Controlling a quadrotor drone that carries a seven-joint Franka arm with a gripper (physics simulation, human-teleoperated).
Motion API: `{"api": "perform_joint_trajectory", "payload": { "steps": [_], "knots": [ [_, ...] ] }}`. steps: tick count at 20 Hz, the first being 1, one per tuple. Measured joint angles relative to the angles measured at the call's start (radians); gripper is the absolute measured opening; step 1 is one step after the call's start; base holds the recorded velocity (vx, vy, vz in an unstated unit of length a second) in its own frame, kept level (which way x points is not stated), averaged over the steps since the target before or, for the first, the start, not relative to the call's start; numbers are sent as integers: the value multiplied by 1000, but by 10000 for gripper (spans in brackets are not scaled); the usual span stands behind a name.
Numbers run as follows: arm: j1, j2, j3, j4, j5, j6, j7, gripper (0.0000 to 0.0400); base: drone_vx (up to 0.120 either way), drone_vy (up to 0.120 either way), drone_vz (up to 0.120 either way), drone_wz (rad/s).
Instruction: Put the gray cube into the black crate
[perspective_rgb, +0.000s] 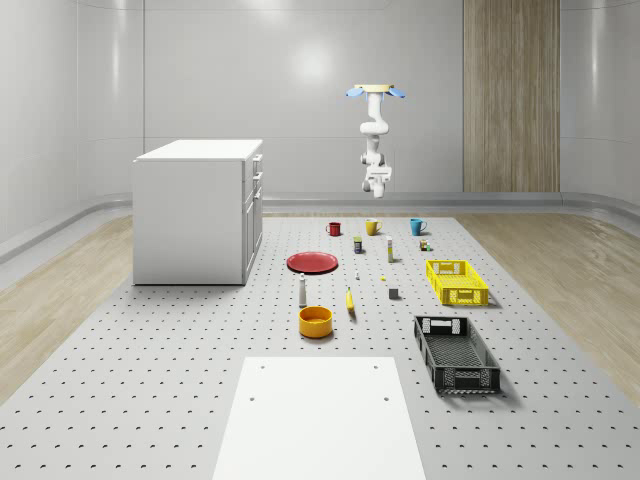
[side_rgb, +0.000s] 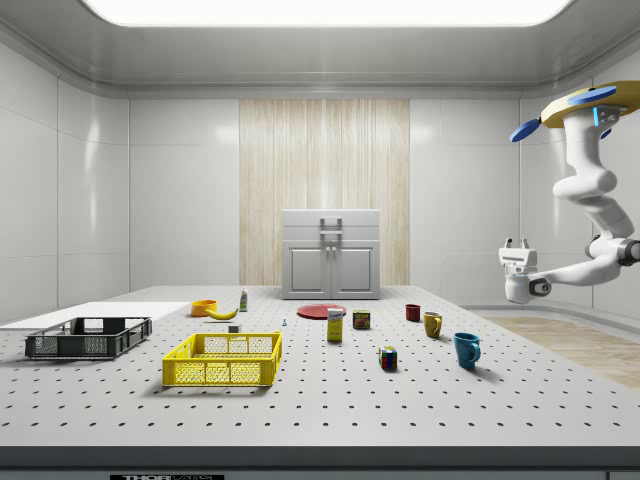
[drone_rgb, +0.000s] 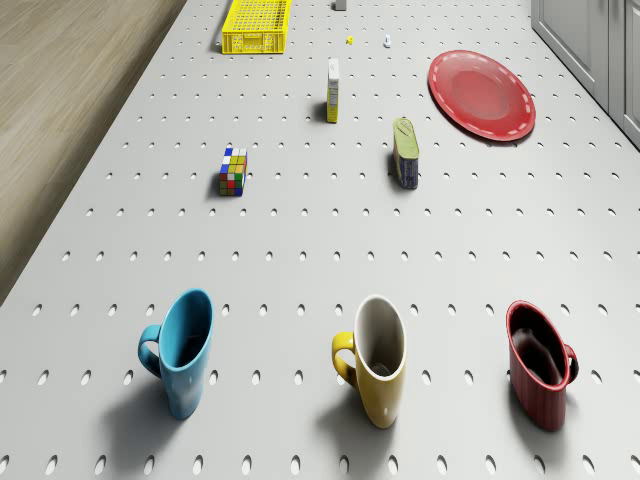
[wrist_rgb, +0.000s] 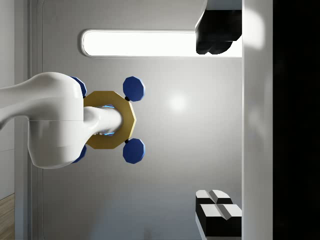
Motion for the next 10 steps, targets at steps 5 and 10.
{"api": "perform_joint_trajectory", "payload": {
  "steps": [5,10],
  "knots": [
    [-1,1,0,6,0,-1,0,400,40,0,0,0],
    [-1,0,1,6,0,1,-1,400,120,0,0,0]
  ]
}}
